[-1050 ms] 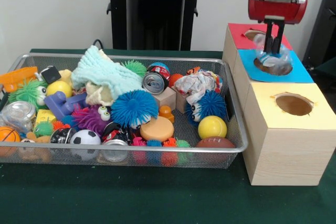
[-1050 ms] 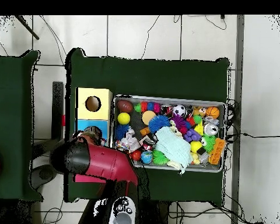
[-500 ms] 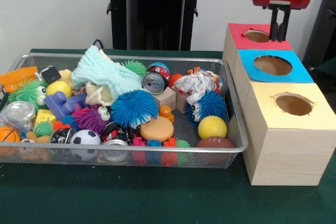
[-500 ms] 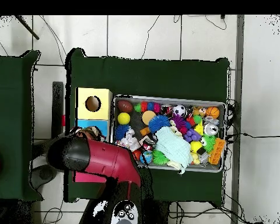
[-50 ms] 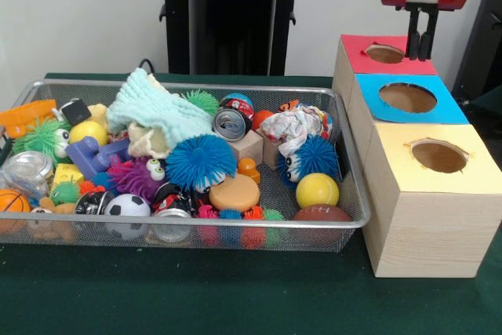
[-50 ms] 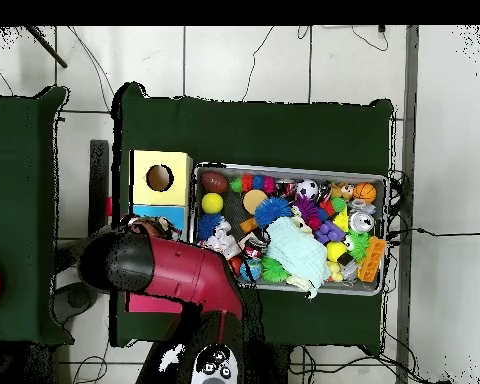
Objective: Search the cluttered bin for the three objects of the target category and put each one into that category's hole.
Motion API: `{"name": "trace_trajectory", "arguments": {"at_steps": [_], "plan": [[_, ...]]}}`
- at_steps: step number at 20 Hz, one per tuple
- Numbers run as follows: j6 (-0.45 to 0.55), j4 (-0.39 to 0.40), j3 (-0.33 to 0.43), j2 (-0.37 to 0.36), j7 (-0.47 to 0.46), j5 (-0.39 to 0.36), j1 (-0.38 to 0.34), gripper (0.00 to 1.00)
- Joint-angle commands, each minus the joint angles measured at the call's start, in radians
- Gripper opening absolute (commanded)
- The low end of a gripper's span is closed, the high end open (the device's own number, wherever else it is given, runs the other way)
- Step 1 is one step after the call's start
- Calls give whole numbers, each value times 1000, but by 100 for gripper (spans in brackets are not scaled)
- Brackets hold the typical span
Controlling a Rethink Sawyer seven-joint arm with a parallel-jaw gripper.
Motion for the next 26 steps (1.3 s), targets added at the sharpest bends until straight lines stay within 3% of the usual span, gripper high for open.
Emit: {"name": "trace_trajectory", "arguments": {"at_steps": [1, 6, 13, 21, 26], "plan": [[164, -86, -3, -19, 57, -86, -69, 0], [235, -165, 37, -24, -82, -159, -186, 0], [245, -268, 159, 12, -240, -270, -360, 0], [293, -306, 282, 11, -329, -366, -519, 0], [268, -288, 354, 20, -317, -409, -578, 0]]}}
